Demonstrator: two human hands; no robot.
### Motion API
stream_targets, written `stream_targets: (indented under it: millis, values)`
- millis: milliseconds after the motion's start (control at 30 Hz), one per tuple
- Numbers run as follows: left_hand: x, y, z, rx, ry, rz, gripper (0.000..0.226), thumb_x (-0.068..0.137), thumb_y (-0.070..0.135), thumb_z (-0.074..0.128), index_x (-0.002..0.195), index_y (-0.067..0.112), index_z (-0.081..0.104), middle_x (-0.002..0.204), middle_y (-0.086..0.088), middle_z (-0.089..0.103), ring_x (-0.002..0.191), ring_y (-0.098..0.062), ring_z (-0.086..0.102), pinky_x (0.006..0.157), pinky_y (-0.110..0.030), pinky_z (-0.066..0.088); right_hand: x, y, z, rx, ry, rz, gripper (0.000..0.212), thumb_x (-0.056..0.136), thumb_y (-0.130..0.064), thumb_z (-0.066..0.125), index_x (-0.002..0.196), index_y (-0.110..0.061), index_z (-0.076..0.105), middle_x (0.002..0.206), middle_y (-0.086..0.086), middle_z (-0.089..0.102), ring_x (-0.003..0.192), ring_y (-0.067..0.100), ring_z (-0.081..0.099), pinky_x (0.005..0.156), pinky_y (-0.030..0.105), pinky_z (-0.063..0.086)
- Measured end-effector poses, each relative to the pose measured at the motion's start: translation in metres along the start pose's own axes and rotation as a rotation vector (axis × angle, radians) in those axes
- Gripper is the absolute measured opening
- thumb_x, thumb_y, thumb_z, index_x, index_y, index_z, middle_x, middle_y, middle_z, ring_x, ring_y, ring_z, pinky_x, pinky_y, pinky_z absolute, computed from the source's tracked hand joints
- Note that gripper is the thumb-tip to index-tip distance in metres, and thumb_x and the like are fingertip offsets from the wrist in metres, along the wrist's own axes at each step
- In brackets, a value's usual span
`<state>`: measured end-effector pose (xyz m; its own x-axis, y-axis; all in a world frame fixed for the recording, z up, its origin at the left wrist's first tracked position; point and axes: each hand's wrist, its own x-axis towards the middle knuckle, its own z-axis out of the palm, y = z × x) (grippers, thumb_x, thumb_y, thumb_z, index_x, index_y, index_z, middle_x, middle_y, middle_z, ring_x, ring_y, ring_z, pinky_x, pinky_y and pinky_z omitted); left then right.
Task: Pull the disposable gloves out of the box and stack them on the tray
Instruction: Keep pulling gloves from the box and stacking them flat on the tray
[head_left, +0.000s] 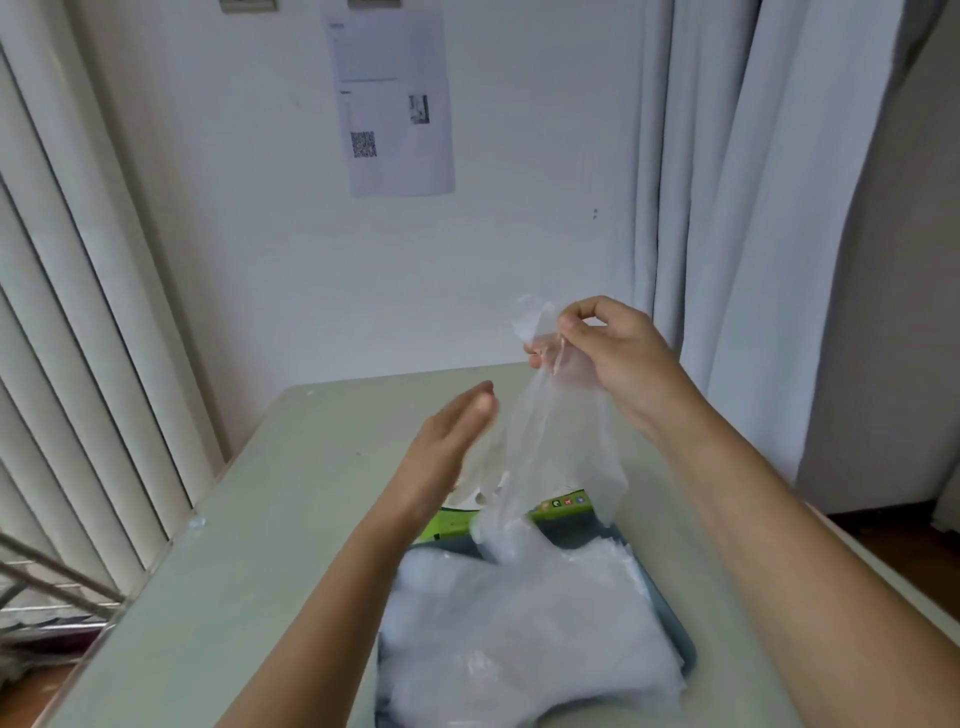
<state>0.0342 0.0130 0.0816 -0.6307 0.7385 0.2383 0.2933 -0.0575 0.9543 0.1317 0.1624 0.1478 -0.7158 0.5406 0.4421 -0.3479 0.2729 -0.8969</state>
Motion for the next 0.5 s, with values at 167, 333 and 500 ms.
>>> stream_targets:
  millis: [167,333,500]
  values:
    - [-0.019,0.009,0.016,0.394,0.171,0.19,0.015,0.084,0.036,0.069,0.092,0.022,0.069,0.077,0.014,0.065,0.07,-0.004,0.059,0.071,-0.028,0.05,-0.012,-0.013,0.004,-0.011,-0.087,-0.013,0.013,0.099,-0.008,0.048,0.087,-0.006,0.053,0.087,0.022,0.072,0.077,0.02,0.073,0.068,0.024,0.057]
    - [-0.037,0.019,0.007,0.229,0.164,0.0,0.031,0.095,0.029,0.058,0.079,0.009,0.076,0.074,0.004,0.073,0.065,-0.012,0.069,0.076,-0.031,0.056,-0.029,-0.008,-0.013,-0.137,-0.053,0.062,0.012,0.098,-0.019,0.053,0.087,-0.014,0.057,0.095,0.014,0.072,0.078,0.017,0.065,0.064,0.023,0.046]
    - [-0.05,0.023,0.007,0.195,0.169,-0.183,0.033,0.097,0.018,0.05,0.08,-0.001,0.071,0.073,-0.002,0.074,0.049,-0.018,0.066,0.057,-0.033,0.057,-0.065,0.008,-0.008,-0.298,-0.17,0.227,0.099,0.059,-0.064,0.074,0.143,-0.034,0.031,0.137,-0.011,0.043,0.12,0.005,0.046,0.097,0.026,0.042]
